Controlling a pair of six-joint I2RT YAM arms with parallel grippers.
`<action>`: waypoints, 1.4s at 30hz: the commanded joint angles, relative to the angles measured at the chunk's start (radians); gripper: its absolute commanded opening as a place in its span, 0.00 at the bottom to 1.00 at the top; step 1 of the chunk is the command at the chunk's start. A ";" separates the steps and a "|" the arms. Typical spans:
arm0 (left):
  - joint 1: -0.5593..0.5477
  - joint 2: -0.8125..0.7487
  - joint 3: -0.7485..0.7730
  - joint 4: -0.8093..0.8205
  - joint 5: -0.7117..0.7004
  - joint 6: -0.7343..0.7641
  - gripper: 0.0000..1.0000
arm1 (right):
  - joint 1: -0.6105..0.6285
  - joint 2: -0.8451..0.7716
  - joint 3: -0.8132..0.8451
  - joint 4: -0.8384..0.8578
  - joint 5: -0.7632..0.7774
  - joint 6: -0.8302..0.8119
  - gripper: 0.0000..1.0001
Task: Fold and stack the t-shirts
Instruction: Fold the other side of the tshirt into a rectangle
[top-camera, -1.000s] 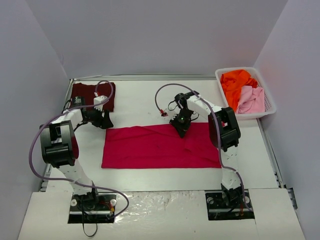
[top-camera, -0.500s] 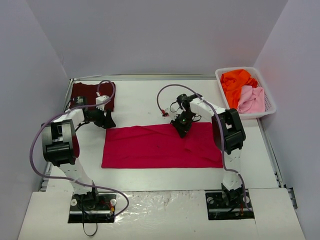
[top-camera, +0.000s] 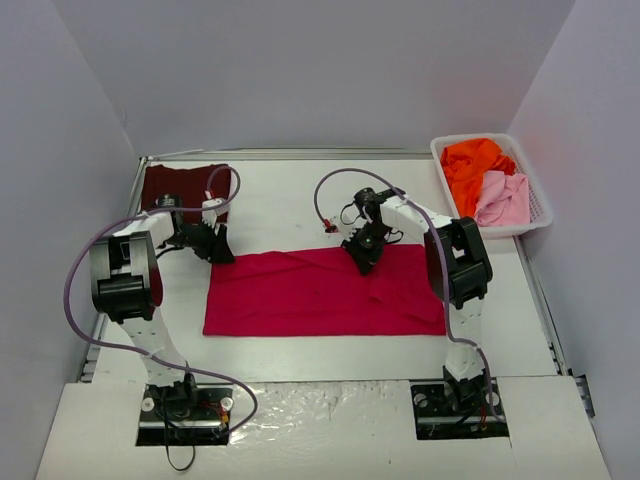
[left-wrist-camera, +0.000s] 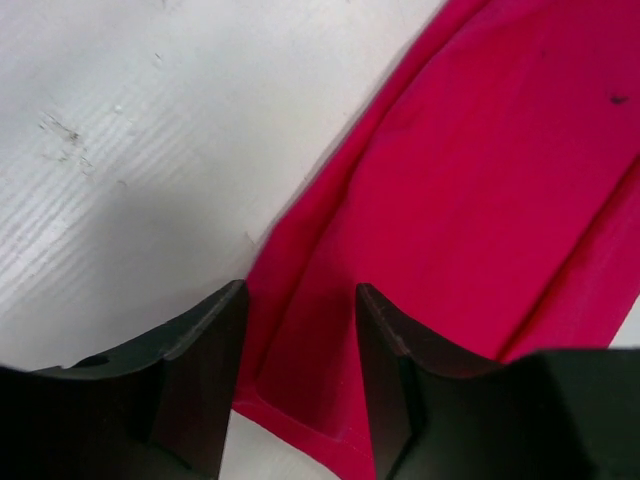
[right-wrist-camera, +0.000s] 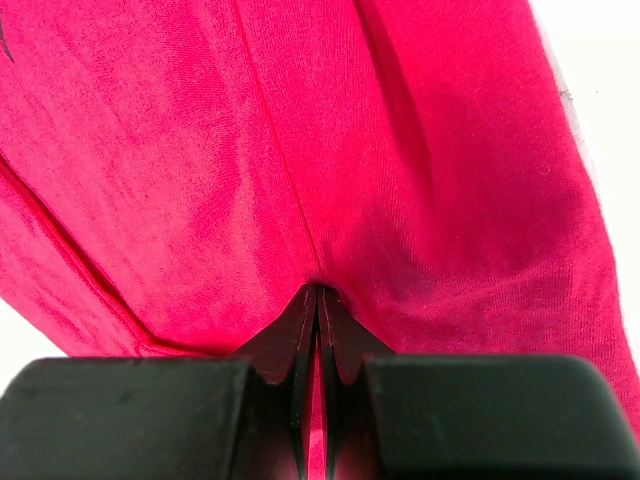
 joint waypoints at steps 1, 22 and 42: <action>-0.003 -0.026 0.034 -0.120 0.012 0.115 0.44 | 0.009 0.102 -0.084 0.004 0.054 -0.023 0.00; 0.011 -0.201 -0.042 -0.208 -0.072 0.213 0.35 | 0.006 0.133 -0.095 0.013 0.106 -0.017 0.00; 0.012 -0.190 -0.060 -0.091 -0.153 0.155 0.34 | 0.005 0.142 -0.107 0.013 0.123 -0.018 0.00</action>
